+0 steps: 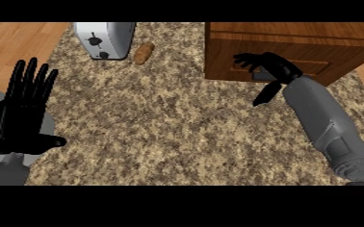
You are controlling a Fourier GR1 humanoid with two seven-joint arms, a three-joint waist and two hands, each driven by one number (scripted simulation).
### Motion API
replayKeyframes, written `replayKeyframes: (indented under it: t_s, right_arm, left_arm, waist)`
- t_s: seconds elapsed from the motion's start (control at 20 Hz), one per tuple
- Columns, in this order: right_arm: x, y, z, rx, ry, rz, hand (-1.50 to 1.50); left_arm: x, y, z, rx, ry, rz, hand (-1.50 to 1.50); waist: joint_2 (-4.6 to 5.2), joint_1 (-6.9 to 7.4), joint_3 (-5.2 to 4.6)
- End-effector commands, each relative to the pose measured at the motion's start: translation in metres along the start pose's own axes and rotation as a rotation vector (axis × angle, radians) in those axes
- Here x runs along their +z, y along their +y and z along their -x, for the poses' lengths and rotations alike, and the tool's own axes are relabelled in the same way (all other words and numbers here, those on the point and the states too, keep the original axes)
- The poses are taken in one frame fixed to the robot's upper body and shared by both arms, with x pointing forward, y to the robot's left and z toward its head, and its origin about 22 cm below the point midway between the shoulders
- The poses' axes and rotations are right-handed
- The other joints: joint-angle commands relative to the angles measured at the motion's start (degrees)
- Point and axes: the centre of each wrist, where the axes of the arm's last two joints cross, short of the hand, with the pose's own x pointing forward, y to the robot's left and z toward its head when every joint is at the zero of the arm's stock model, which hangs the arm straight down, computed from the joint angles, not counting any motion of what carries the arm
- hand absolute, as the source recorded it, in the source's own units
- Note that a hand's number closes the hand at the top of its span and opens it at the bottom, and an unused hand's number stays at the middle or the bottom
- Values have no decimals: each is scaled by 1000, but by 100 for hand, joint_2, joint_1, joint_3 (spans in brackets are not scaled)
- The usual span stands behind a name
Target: Pick up the cup, place it into the drawer and close the drawer
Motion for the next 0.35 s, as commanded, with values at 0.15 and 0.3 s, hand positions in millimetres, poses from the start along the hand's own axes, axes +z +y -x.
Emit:
replayKeyframes:
  t_s: [0.15,0.3]
  right_arm:
    - [13,-42,10,30,128,77,-150]
    - [10,-29,10,41,125,75,-150]
  left_arm:
    - [-1,9,2,-9,8,5,-150]
    - [-14,4,-3,-17,-12,20,-150]
  waist:
    - [199,113,30]
    - [198,86,33]
